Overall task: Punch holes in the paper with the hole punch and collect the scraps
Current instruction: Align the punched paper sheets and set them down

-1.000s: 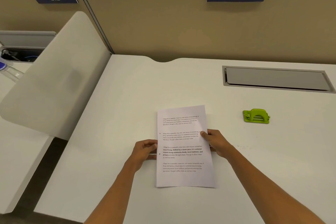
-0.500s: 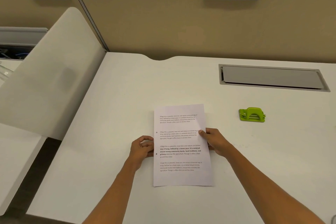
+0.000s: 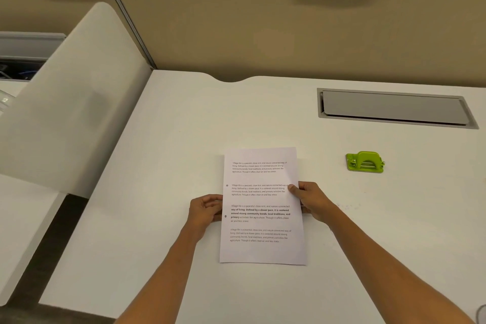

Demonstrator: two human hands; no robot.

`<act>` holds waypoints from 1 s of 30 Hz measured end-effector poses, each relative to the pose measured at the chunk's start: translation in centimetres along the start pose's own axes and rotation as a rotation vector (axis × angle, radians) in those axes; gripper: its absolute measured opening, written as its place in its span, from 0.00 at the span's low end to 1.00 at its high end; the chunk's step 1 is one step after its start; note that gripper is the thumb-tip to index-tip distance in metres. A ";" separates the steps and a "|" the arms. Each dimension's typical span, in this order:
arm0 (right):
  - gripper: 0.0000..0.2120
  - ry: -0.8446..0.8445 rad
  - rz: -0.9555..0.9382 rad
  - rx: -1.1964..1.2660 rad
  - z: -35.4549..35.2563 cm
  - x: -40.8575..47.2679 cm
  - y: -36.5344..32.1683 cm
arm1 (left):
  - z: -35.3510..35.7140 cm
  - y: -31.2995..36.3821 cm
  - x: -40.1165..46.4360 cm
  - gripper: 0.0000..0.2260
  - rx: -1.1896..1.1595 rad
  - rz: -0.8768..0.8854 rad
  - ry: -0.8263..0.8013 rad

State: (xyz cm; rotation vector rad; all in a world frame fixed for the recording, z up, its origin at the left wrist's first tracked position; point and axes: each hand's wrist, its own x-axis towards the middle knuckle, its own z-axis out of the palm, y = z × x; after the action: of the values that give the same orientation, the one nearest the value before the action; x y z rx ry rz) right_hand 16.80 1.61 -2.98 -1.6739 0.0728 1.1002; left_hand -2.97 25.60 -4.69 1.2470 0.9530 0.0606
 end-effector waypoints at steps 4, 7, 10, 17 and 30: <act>0.11 -0.001 -0.015 -0.026 -0.3 0.2 0.1 | 0.0 0.2 -0.1 0.08 0.002 -0.006 -0.038; 0.12 -0.009 -0.027 -0.045 -0.5 0.3 0.1 | -0.1 0.3 -0.1 0.11 -0.007 -0.013 -0.060; 0.13 -0.021 -0.037 -0.070 -0.5 0.3 0.1 | -0.1 0.4 -0.2 0.12 -0.004 -0.010 -0.058; 0.13 -0.018 -0.075 -0.124 -0.4 0.0 -0.4 | -0.3 0.4 -0.4 0.12 0.002 -0.001 -0.061; 0.11 -0.012 -0.073 -0.147 -0.3 -0.7 -0.9 | -0.3 0.2 -0.2 0.13 0.029 0.003 -0.057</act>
State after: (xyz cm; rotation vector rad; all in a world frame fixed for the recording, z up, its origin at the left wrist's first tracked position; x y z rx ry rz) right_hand 17.06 1.46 -1.88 -1.7866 -0.0781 1.0823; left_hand -3.17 25.76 -4.39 1.2707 0.9053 0.0141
